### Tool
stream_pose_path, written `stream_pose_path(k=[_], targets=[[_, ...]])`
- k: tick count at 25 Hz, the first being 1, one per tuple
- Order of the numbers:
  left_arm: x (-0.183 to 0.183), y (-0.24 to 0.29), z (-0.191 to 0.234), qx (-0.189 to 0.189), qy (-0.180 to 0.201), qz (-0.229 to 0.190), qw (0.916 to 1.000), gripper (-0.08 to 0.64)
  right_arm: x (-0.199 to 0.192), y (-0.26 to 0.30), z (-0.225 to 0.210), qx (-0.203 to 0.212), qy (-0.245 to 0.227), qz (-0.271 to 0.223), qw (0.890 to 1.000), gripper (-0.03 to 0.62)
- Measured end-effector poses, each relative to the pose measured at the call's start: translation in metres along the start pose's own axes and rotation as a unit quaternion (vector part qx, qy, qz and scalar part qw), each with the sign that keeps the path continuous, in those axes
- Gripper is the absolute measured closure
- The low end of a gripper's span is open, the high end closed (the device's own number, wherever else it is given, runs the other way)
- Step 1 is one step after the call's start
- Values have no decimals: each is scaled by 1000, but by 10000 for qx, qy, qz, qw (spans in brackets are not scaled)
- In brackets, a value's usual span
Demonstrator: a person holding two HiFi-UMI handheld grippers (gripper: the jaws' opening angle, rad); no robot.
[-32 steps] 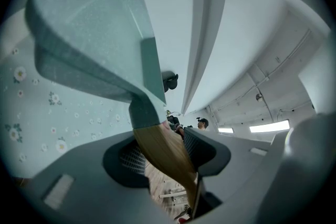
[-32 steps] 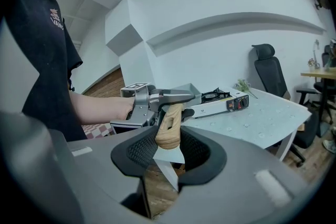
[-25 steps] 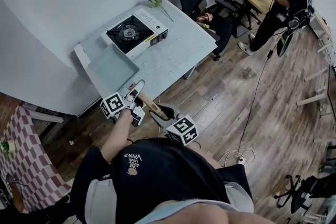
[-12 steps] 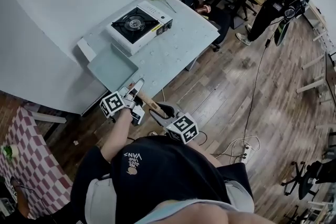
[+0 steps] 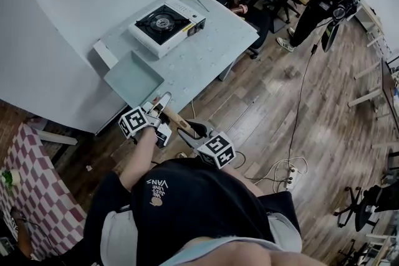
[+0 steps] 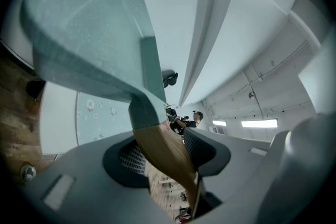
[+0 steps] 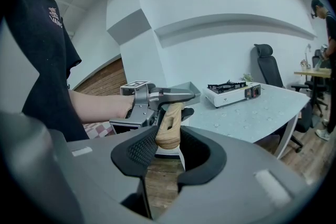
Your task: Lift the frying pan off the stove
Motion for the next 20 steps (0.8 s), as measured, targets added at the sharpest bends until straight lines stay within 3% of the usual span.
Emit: stream_pose_path(k=[20], targets=[[-23,18,-12,-92,40,167,9998,379,-5,-25,-12,-155,-16,-6,9999,459]])
Point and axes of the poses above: the fingertips, and each gripper's own axes: y forward along the fingers, z to its left, x out of its top, the point moved 5 cm from there along -y, backward along the fingers, and after that the axes turned 2 degrees about -z, right-handed, at the moved point
